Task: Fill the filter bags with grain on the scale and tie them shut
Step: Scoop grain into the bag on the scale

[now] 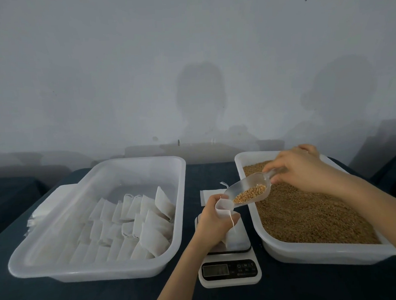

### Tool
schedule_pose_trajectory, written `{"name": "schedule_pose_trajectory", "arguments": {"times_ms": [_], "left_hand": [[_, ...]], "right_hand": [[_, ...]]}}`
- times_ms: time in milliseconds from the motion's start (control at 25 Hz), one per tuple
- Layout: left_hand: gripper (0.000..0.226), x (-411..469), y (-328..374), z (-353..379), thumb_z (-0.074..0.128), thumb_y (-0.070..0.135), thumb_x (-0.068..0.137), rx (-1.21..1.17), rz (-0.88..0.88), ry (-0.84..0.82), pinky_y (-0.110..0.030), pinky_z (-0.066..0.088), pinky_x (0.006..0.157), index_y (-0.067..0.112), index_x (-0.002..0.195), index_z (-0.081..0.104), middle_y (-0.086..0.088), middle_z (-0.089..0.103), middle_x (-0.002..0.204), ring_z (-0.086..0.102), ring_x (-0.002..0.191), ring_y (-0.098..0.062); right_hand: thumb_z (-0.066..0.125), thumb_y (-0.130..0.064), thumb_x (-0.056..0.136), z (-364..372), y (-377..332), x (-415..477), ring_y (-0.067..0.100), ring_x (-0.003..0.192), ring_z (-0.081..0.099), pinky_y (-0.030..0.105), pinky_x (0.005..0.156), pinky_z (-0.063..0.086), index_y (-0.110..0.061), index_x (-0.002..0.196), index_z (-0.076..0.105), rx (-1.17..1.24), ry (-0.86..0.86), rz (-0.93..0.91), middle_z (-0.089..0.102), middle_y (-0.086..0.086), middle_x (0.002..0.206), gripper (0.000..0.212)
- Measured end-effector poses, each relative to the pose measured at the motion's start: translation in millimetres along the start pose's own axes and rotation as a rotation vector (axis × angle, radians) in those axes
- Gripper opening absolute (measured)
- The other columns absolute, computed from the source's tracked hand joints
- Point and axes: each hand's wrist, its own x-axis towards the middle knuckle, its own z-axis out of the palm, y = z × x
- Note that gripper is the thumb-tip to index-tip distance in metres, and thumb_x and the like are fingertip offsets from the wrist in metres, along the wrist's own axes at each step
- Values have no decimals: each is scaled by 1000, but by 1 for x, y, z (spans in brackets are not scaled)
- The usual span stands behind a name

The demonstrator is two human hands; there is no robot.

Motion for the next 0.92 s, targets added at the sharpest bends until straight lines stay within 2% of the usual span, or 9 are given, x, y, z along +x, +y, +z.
{"name": "schedule_pose_trajectory", "arguments": {"times_ms": [200,360,400,560,680,800,920], "left_hand": [[50,1,1,1,77,33,79,-17,-11,8,-16,51,75,38,118,46,16,59,110,60,100,-6],[48,0,4,3,79,26,78,-61,3,-2,-6,49,68,39,112,48,19,60,104,59,93,13],[48,0,4,3,79,25,78,-67,5,-4,-6,49,68,38,113,48,19,60,105,59,92,13],[45,-1,7,2,77,25,80,-62,18,7,-10,50,71,35,112,48,17,58,106,61,97,-3],[45,-1,7,1,76,29,80,-15,29,33,-15,49,75,31,115,48,13,57,107,59,99,-9],[46,-1,5,0,76,30,81,-19,13,43,-23,51,82,28,117,47,8,56,108,58,100,-12],[46,-1,4,1,75,32,80,-12,-8,56,-30,52,87,27,116,47,8,56,108,57,101,-11]], "right_hand": [[59,-49,85,-9,-12,4,15,115,41,40,108,6,-51,113,59,-152,-45,-52,58,-15,107,29],[59,-48,85,-16,-24,7,17,114,40,42,109,4,-48,114,60,-243,-55,-116,58,-12,109,30],[59,-47,85,-17,-27,8,17,115,40,43,109,4,-47,115,60,-261,-56,-130,58,-12,110,30],[58,-44,87,-23,-39,12,19,115,40,44,107,-2,-44,115,61,-341,-23,-197,57,-9,109,29],[64,-38,84,-25,-50,7,24,109,44,48,106,-4,-40,109,65,-462,82,-316,58,-4,101,25],[78,-20,69,-22,-59,0,27,91,55,54,110,14,-30,84,73,-585,301,-475,61,0,81,19],[70,-3,69,-16,-64,-6,28,86,59,51,110,15,-23,83,71,-688,451,-598,63,3,82,24]]}}
